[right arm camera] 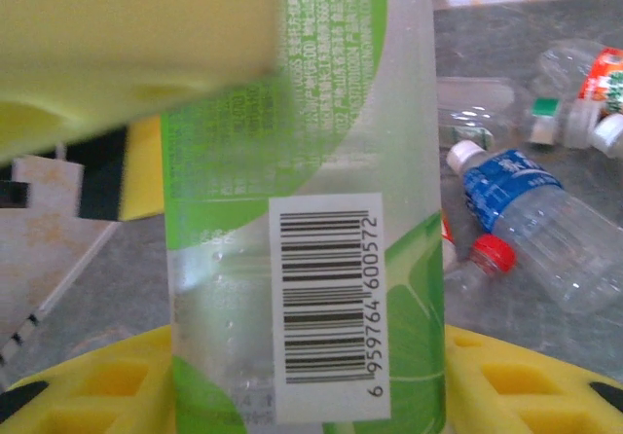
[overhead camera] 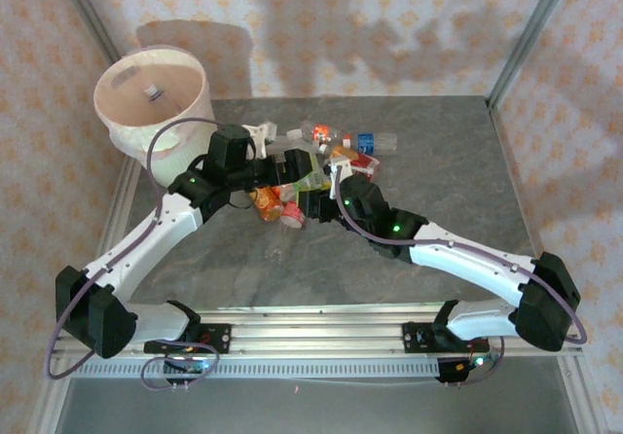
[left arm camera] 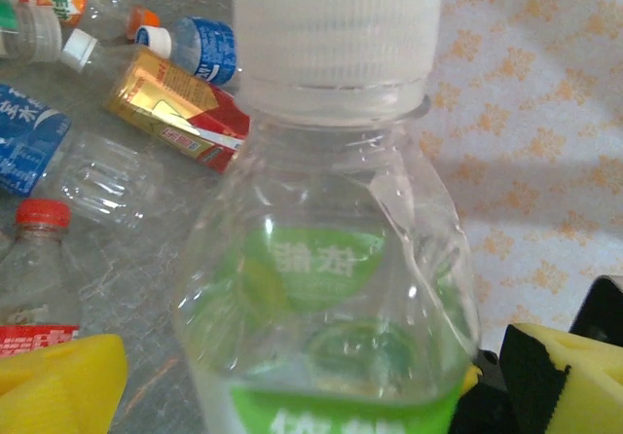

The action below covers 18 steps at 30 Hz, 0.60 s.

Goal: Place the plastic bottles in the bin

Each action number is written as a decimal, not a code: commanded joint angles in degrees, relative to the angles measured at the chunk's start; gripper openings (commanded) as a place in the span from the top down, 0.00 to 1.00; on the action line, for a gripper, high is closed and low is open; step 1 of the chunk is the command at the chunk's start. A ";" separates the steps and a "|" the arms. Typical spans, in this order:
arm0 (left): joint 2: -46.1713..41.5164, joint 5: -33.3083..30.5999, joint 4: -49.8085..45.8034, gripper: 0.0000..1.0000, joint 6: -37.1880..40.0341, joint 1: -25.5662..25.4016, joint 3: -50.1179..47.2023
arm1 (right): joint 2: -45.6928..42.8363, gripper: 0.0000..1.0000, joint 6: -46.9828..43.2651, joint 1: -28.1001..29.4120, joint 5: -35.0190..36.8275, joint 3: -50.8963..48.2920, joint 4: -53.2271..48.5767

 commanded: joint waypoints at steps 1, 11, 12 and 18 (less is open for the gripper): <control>0.95 0.34 0.43 0.00 3.15 -1.43 3.73 | -0.44 0.52 -1.12 -0.18 -3.13 1.78 4.64; 0.55 0.22 0.09 0.22 4.54 -2.07 3.99 | -0.15 0.52 -1.04 -0.17 -5.12 2.17 7.75; 0.41 0.25 0.39 0.29 4.50 -2.10 3.91 | -0.10 0.52 -0.89 -0.18 -5.15 2.17 8.04; 0.48 -0.64 0.63 0.40 3.91 -2.08 4.40 | -0.10 0.46 -1.11 -0.20 -3.46 2.16 8.85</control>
